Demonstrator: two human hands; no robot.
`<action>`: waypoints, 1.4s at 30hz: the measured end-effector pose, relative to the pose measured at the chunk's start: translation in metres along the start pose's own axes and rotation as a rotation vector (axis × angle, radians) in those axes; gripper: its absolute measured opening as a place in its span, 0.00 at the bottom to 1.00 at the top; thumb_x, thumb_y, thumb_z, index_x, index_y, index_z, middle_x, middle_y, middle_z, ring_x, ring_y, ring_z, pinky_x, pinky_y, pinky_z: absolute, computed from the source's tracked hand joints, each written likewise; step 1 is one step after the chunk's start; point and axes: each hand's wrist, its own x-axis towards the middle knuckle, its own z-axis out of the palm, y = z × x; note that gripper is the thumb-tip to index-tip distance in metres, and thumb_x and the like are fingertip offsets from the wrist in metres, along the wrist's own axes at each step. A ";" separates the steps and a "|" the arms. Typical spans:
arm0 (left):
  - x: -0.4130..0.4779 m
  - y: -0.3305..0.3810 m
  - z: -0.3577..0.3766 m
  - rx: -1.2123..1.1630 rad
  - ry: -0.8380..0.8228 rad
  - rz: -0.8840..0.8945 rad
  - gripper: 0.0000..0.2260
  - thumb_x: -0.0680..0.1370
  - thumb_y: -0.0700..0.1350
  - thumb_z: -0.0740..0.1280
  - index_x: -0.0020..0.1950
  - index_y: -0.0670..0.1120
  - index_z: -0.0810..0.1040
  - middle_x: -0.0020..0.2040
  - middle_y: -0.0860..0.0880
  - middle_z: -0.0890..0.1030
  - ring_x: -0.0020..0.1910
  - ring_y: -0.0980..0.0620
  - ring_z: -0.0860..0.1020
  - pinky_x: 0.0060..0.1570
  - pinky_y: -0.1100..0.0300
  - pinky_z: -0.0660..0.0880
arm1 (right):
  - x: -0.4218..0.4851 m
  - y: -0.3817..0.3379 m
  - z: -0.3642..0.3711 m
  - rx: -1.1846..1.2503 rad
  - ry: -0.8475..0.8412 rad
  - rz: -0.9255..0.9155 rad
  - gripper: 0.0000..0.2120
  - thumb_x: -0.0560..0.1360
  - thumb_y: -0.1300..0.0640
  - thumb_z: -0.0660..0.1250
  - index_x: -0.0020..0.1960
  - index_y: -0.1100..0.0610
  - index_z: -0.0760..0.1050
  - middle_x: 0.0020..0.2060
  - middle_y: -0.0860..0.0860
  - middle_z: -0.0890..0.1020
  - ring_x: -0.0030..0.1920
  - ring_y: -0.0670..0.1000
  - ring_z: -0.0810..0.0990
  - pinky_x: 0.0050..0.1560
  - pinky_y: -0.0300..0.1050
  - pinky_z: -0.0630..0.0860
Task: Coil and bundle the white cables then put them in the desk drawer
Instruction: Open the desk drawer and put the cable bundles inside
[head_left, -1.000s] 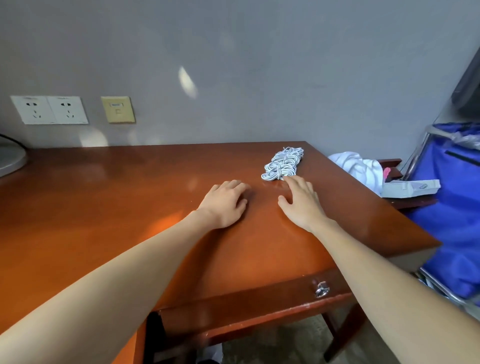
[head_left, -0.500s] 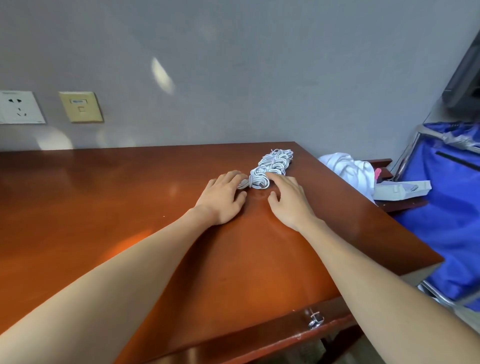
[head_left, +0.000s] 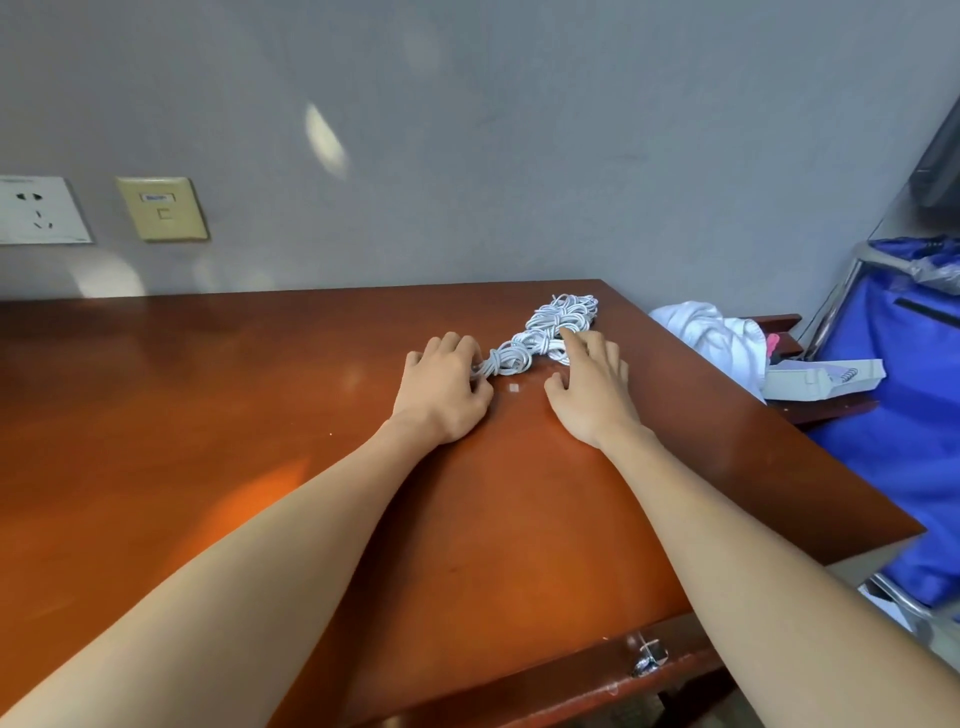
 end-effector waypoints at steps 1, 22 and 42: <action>0.000 0.000 0.000 0.011 0.014 -0.018 0.11 0.78 0.50 0.63 0.59 0.49 0.74 0.57 0.50 0.76 0.57 0.47 0.72 0.60 0.51 0.67 | -0.001 0.000 0.000 -0.016 0.033 0.007 0.28 0.82 0.52 0.59 0.81 0.54 0.60 0.72 0.52 0.66 0.73 0.55 0.61 0.75 0.54 0.60; -0.039 -0.010 -0.020 0.057 0.002 0.052 0.15 0.84 0.50 0.61 0.70 0.50 0.74 0.61 0.51 0.79 0.60 0.47 0.76 0.63 0.51 0.66 | -0.035 -0.011 -0.006 -0.064 0.027 -0.099 0.18 0.85 0.49 0.60 0.72 0.52 0.73 0.63 0.53 0.72 0.63 0.56 0.69 0.66 0.51 0.66; -0.251 -0.037 -0.171 0.231 0.044 -0.087 0.12 0.81 0.50 0.63 0.63 0.50 0.78 0.57 0.52 0.81 0.58 0.48 0.76 0.66 0.48 0.61 | -0.203 -0.151 -0.046 0.107 -0.055 -0.362 0.18 0.84 0.49 0.62 0.72 0.50 0.74 0.60 0.47 0.73 0.62 0.50 0.70 0.65 0.46 0.67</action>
